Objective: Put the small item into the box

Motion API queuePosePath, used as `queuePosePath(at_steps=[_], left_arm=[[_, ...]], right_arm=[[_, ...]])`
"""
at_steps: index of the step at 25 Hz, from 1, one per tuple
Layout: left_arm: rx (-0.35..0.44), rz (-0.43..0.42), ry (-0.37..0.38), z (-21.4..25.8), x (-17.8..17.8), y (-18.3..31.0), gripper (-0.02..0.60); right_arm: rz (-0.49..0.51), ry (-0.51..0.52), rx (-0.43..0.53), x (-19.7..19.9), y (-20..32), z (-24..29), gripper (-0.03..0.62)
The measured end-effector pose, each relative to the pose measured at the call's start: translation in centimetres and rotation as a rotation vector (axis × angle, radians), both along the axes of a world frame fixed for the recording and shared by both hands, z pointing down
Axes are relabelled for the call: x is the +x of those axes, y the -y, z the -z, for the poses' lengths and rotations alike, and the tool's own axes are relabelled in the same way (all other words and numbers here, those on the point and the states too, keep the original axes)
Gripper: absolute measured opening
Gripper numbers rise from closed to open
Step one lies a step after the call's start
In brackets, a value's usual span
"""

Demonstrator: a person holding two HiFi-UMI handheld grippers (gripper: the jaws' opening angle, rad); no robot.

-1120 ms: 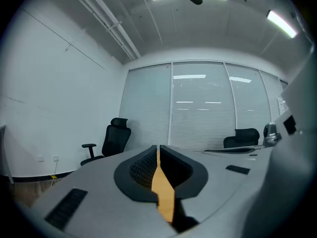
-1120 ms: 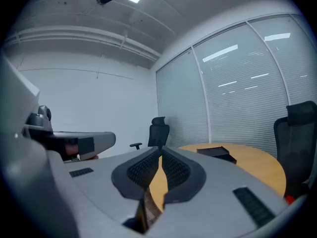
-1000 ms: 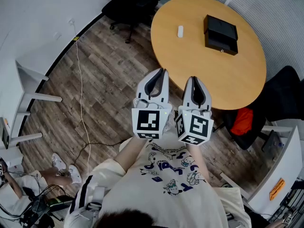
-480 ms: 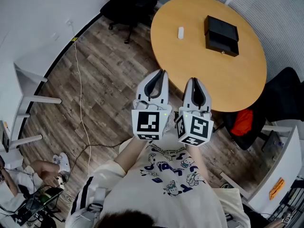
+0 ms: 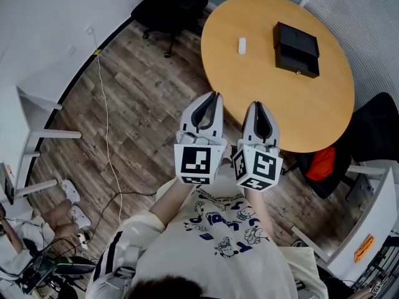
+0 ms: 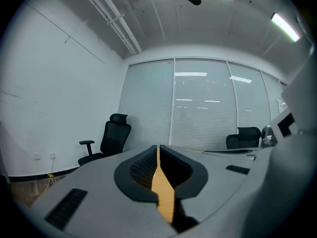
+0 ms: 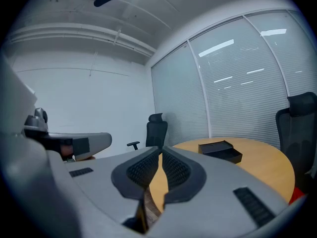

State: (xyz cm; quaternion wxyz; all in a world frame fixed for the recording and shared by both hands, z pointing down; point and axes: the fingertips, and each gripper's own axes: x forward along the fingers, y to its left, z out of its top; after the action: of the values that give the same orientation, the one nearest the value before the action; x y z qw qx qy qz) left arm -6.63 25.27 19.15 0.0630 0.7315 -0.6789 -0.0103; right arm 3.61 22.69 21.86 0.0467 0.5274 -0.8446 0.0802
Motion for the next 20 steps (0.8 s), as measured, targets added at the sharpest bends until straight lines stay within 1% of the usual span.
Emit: queuePosePath(at_steps=[8, 14, 20], left_arm=[[-0.044, 0.002, -0.014, -1.4, -0.7, 1.8, 0.029], [-0.062, 0.014, -0.032, -1.5, -2.8, 4.5, 0.029], [-0.078, 0.026, -0.013, -2.9, -2.5, 6.7, 0.029]], right_arm=[[0.001, -0.005, -0.041, -0.4, 1.4, -1.3, 0.042], [0.009, -0.023, -0.057, -2.4, 4.3, -1.2, 0.043], [0.017, -0.003, -0.064, -1.9, 7.0, -2.5, 0.042]])
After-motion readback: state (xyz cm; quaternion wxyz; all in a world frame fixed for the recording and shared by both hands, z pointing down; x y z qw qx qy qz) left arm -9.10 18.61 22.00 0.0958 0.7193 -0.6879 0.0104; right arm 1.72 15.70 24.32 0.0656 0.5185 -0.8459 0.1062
